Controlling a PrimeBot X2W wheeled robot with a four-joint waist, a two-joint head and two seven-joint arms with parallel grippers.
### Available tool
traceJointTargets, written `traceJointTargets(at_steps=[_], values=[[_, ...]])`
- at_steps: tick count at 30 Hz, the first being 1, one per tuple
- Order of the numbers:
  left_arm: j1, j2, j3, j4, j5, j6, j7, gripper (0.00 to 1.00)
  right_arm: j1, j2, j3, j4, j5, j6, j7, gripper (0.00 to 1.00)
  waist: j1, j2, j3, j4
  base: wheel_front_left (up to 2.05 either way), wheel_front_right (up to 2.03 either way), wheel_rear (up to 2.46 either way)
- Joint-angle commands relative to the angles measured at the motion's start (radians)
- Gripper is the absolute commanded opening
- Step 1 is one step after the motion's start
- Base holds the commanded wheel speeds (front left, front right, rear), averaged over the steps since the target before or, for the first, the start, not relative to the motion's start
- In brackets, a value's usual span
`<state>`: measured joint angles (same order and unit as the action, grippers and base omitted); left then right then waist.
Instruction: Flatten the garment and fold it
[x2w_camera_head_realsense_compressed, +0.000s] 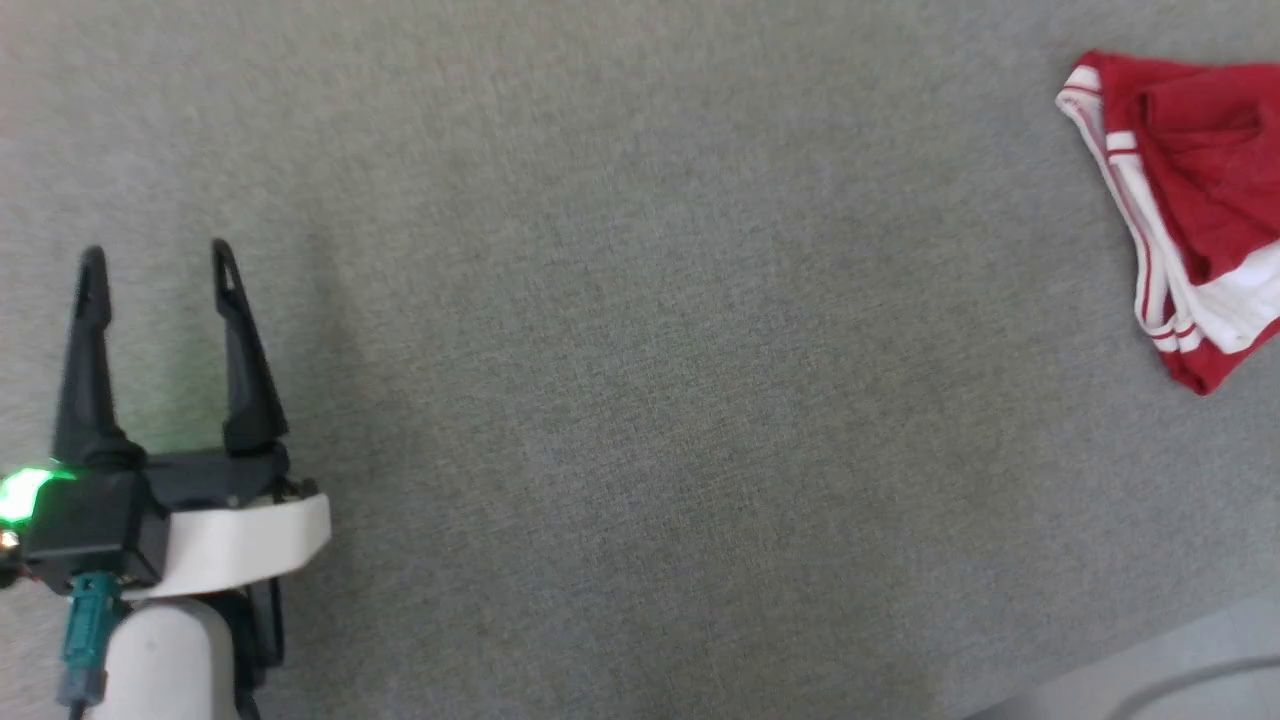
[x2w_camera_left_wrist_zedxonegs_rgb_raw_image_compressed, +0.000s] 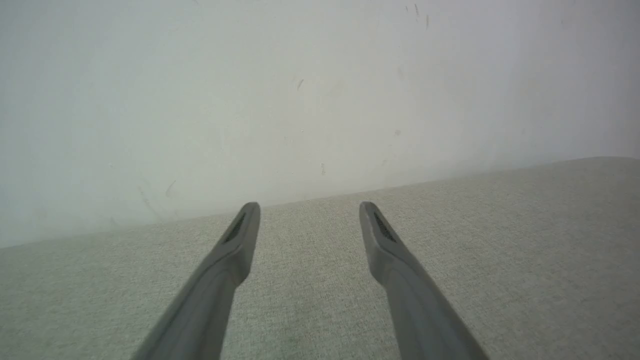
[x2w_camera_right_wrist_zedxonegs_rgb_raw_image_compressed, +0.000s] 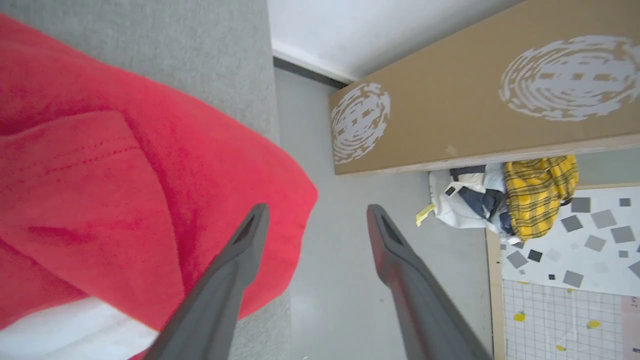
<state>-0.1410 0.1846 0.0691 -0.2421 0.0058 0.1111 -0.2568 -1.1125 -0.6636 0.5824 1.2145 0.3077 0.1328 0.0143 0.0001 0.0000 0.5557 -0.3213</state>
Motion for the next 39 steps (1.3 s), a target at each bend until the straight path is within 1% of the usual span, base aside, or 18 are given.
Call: traceJointTargets(at_steps=[1,3,5,7,9,12,15,16,19,21,25,29,34,39], values=[[0.022,-0.013,-0.005,0.011,-0.009,0.01,-0.005,1.0,-0.037,-0.021,-0.026,0.003,-0.023,-0.002,-0.072,1.0,-0.0001,0.0,-0.107,0.032,0.0,0.0,0.0],[0.04,-0.021,-0.004,0.023,-0.015,0.014,-0.005,1.0,-0.05,-0.028,-0.053,-0.001,-0.041,-0.002,-0.152,1.0,-0.0001,0.0,-0.147,0.04,0.0,0.0,0.0],[0.059,-0.028,-0.003,0.033,-0.021,0.016,-0.005,1.0,-0.056,-0.019,-0.102,-0.006,-0.029,-0.002,-0.221,1.0,-0.0001,0.0,-0.184,0.051,0.0,0.0,0.0],[0.076,-0.036,0.002,0.041,-0.027,0.018,-0.005,1.0,-0.056,-0.016,-0.132,-0.037,-0.044,-0.002,-0.26,1.0,-0.0001,0.0,-0.219,0.061,0.0,0.0,0.0],[0.092,-0.043,0.007,0.045,-0.032,0.02,-0.005,1.0,-0.047,-0.011,-0.164,-0.1,-0.066,-0.002,-0.273,1.0,-0.0001,0.0,-0.247,0.071,0.0,0.0,0.0],[0.113,-0.053,0.012,0.054,-0.038,0.02,-0.005,1.0,0.009,0.01,-0.273,-0.301,-0.082,-0.002,-0.275,1.0,-0.0001,0.0,-0.284,0.088,0.0,0.0,0.0],[0.131,-0.063,0.013,0.062,-0.04,0.019,-0.005,1.0,0.124,0.055,-0.387,-0.515,-0.11,-0.002,-0.276,1.0,-0.0001,0.0,-0.318,0.108,0.0,0.0,0.0],[0.131,-0.063,0.013,0.062,-0.04,0.019,-0.005,1.0,0.124,0.055,-0.387,-0.515,-0.11,-0.002,-0.276,1.0,-0.0001,0.0,-0.318,0.108,0.0,0.0,0.0],[0.144,-0.075,0.014,0.07,-0.044,0.019,-0.005,1.0,0.251,0.122,-0.487,-0.705,-0.132,-0.002,-0.276,1.0,-0.0001,0.0,-0.349,0.131,0.0,0.0,0.0],[0.153,-0.08,0.013,0.078,-0.046,0.015,-0.005,1.0,0.331,0.173,-0.531,-0.805,-0.137,-0.002,-0.276,1.0,-0.0001,0.0,-0.371,0.148,0.0,0.0,0.0],[0.174,-0.088,0.01,0.093,-0.042,0.008,-0.005,1.0,0.476,0.271,-0.558,-0.948,-0.125,-0.002,-0.276,1.0,-0.0001,0.0,-0.41,0.177,0.0,0.0,0.0],[0.187,-0.094,0.008,0.114,-0.044,0.0,-0.005,1.0,0.604,0.355,-0.547,-1.026,-0.098,-0.002,-0.276,1.0,-0.0001,0.0,-0.441,0.204,0.0,0.0,0.0],[0.197,-0.102,0.002,0.148,-0.042,-0.008,-0.005,1.0,0.756,0.436,-0.519,-1.059,-0.071,-0.002,-0.276,1.0,-0.0001,0.0,-0.469,0.235,0.0,0.0,0.0],[0.209,-0.107,-0.001,0.181,-0.043,-0.016,-0.005,1.0,0.888,0.486,-0.528,-1.044,-0.05,-0.002,-0.276,1.0,-0.0001,0.0,-0.496,0.255,0.0,0.0,0.0]])
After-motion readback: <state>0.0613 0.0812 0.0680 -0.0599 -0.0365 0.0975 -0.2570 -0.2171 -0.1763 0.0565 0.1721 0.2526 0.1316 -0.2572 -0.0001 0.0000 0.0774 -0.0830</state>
